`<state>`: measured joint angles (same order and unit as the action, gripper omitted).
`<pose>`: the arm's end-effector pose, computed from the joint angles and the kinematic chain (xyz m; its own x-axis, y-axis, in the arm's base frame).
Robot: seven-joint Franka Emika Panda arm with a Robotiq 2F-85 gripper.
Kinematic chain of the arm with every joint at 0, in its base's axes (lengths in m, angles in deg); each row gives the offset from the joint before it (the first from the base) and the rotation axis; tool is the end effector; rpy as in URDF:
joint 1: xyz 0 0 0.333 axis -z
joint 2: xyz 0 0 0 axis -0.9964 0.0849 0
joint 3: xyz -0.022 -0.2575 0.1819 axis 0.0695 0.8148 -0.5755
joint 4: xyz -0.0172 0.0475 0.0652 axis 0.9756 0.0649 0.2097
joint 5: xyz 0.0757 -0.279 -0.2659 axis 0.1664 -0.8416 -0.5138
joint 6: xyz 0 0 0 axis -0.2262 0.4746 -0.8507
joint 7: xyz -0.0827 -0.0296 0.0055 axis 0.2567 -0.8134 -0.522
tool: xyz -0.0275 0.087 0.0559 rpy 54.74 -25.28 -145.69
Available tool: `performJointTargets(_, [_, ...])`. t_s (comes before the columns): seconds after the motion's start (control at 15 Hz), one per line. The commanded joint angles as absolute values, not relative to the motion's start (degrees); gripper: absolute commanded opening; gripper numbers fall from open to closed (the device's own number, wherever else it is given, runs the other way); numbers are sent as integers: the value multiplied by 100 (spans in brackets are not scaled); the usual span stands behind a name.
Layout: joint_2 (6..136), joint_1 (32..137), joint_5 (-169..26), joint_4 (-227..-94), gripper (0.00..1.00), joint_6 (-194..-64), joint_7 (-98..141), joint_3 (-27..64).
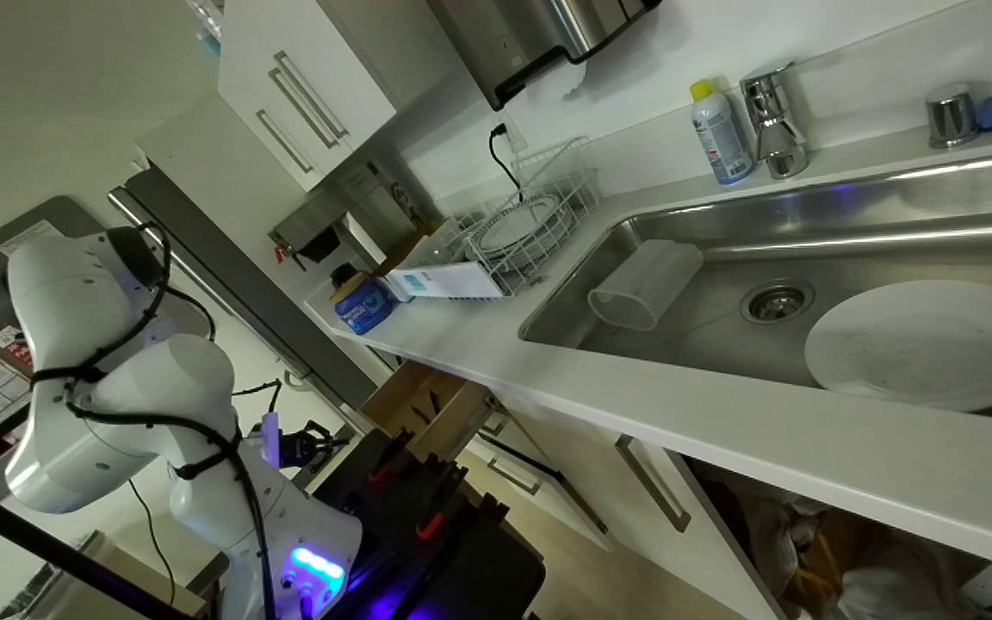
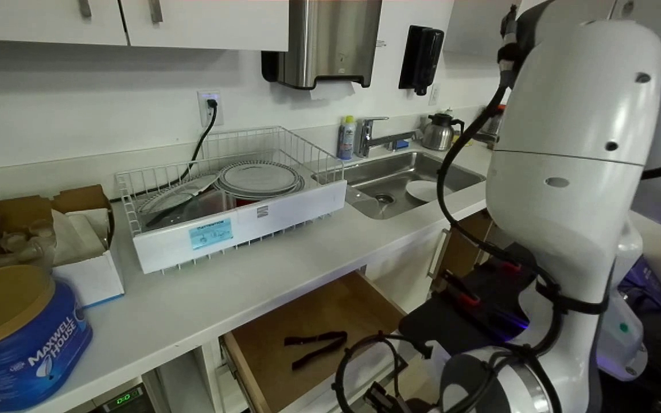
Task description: Close the open drawer
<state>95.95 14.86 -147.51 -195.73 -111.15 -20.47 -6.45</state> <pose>0.0110 0.4479 0.0398 -0.2124 0.9014 -0.3774 0.6444 0.4195 0.6393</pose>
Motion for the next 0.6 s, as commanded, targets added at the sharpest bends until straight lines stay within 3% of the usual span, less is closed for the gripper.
performJointTargets(0.0, [9959,1552,-14806,-19322,0,-10937,-2062,-472])
performJointTargets(0.53, [10229,1446,-15498,-18931,0,-10320,-2409,-150])
